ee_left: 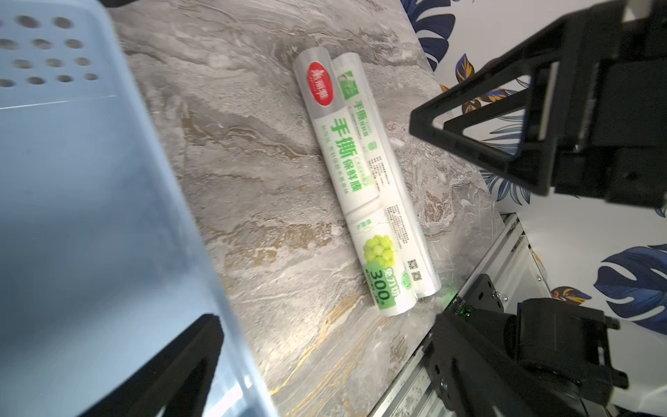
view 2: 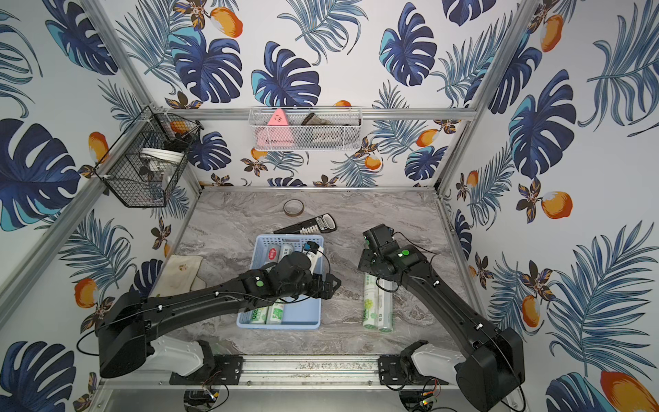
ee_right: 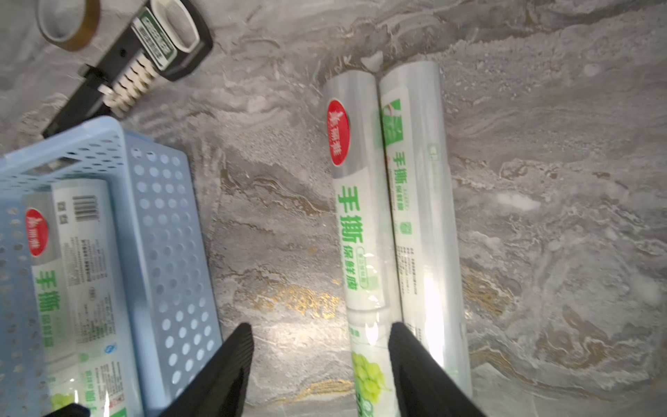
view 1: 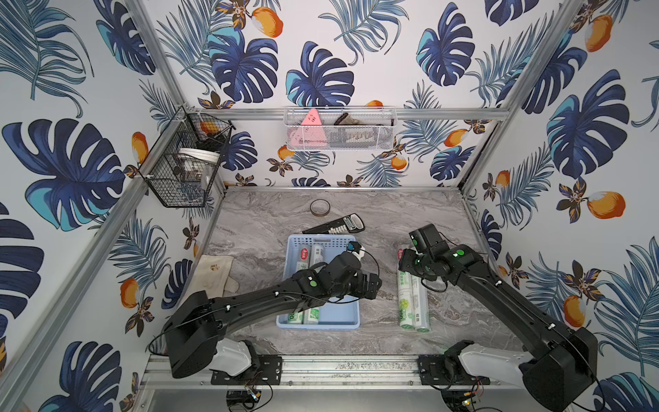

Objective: Put the plastic wrap into the basket
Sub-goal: Pick up the plastic wrap from the center of the board.

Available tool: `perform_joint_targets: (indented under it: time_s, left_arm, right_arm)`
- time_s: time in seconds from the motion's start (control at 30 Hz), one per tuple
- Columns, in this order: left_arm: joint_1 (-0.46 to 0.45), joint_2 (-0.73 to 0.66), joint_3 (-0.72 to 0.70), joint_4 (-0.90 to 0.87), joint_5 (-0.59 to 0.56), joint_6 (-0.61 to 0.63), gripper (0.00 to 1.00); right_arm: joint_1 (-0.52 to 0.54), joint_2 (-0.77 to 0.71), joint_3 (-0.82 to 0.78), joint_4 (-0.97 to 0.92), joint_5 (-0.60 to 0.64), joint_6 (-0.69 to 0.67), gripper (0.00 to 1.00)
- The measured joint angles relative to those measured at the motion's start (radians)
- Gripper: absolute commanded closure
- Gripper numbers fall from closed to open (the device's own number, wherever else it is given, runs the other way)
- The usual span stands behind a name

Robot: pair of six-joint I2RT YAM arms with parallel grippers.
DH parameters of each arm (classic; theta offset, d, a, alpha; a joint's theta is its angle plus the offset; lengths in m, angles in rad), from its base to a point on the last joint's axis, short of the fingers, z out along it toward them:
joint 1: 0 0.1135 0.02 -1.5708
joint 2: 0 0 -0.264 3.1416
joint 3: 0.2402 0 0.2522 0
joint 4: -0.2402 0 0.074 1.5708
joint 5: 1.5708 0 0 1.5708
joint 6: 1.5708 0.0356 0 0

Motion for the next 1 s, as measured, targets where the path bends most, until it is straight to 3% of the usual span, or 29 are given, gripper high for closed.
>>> perform_joint_targets:
  time_s: [0.33, 1.0]
  left_arm:
    - [-0.064, 0.153, 0.085, 0.046, -0.001, -0.009, 0.01]
    - [-0.072, 0.169, 0.08, 0.072, -0.026, -0.038, 0.01]
  right_arm:
    - [-0.07, 0.093, -0.053, 0.005, -0.1, -0.071, 0.39]
    - [-0.079, 0.27, -0.048, 0.081, -0.099, -0.111, 0.4]
